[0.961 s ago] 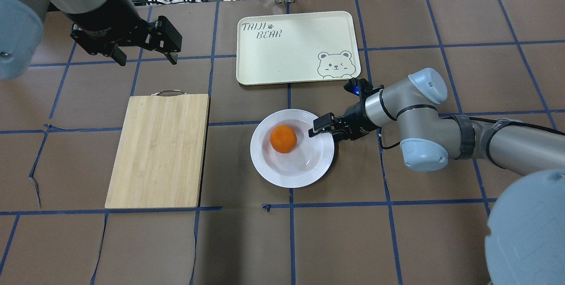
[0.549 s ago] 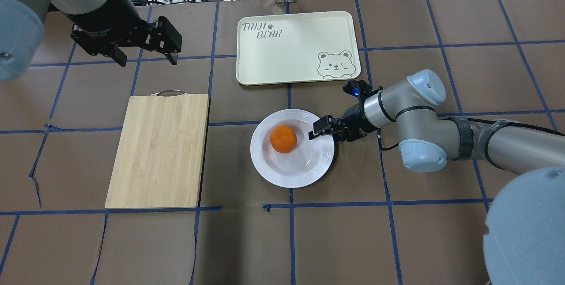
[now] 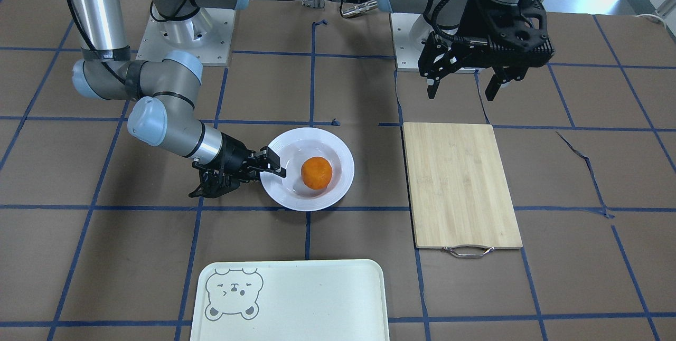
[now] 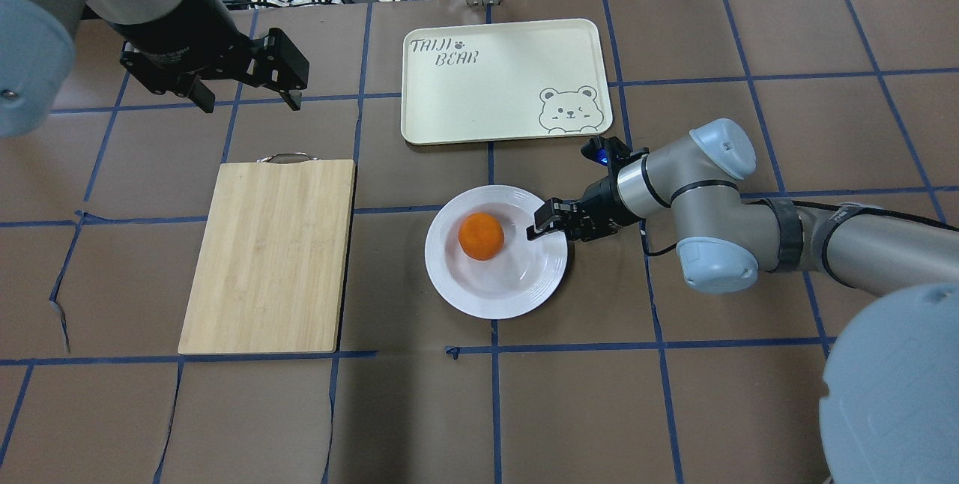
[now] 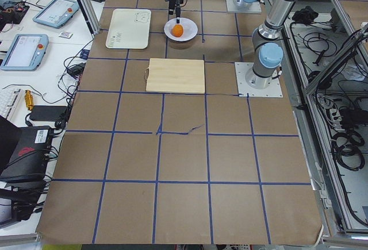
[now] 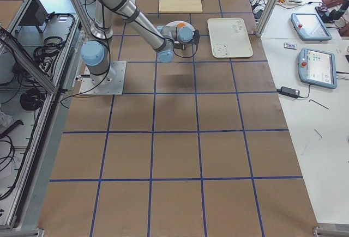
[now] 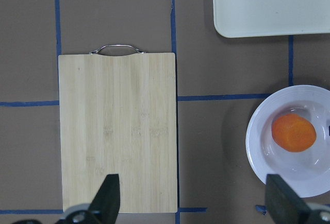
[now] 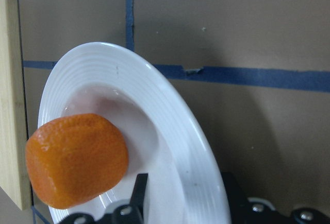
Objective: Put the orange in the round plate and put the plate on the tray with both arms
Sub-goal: 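Grip the rim of the white plate with the right gripper, then slide the plate with the right gripper onto the bear-printed tray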
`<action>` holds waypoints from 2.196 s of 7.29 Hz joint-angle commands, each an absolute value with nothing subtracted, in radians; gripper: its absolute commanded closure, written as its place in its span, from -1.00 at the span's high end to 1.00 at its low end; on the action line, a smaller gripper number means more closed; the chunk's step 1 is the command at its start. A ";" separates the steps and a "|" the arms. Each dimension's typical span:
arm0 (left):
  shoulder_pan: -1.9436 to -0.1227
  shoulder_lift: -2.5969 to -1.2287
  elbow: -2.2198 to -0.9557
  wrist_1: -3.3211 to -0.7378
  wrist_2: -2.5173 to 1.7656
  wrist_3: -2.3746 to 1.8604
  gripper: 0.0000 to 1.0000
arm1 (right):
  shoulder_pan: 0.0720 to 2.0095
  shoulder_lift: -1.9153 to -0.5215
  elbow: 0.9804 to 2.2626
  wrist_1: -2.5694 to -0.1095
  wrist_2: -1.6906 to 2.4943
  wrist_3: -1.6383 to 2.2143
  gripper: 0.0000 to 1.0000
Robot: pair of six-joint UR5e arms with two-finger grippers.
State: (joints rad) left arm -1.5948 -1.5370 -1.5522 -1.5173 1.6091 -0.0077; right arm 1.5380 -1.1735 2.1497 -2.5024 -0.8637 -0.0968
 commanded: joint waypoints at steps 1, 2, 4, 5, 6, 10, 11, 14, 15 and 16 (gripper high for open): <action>-1.591 -1.537 -1.551 -1.517 1.609 -0.006 1.00 | 1.555 -1.173 2.149 -2.503 -0.864 -0.095 0.03; -1.589 -1.537 -1.551 -1.517 1.609 -0.006 1.00 | 1.557 -1.173 2.149 -2.502 -0.864 -0.100 -0.37; -1.586 -1.537 -1.551 -1.517 1.609 -0.006 1.00 | 1.557 -1.173 2.145 -2.516 -0.865 -0.148 -1.00; -1.586 -1.537 -1.551 -1.517 1.606 -0.006 1.00 | 1.557 -1.180 2.135 -2.520 -0.865 -0.149 -1.00; -1.586 -1.537 -1.551 -1.517 1.606 -0.006 1.00 | 1.555 -1.184 2.120 -2.537 -0.864 -0.149 -1.00; -1.586 -1.537 -1.551 -1.517 1.606 -0.006 1.00 | 1.545 -1.148 1.875 -2.479 -0.868 -0.088 -1.00; -1.586 -1.537 -1.551 -1.517 1.606 -0.006 1.00 | 1.545 -1.099 1.779 -2.427 -0.867 -0.077 -1.00; -1.586 -1.537 -1.551 -1.517 1.606 -0.006 1.00 | 1.545 -0.874 1.423 -2.306 -0.865 0.015 -1.00; -1.586 -1.537 -1.551 -1.516 1.606 -0.006 1.00 | 1.545 -0.815 1.337 -2.268 -0.865 0.015 -1.00; -1.586 -1.537 -1.551 -1.516 1.606 -0.006 1.00 | 1.545 -0.769 1.294 -2.261 -0.865 0.017 -1.00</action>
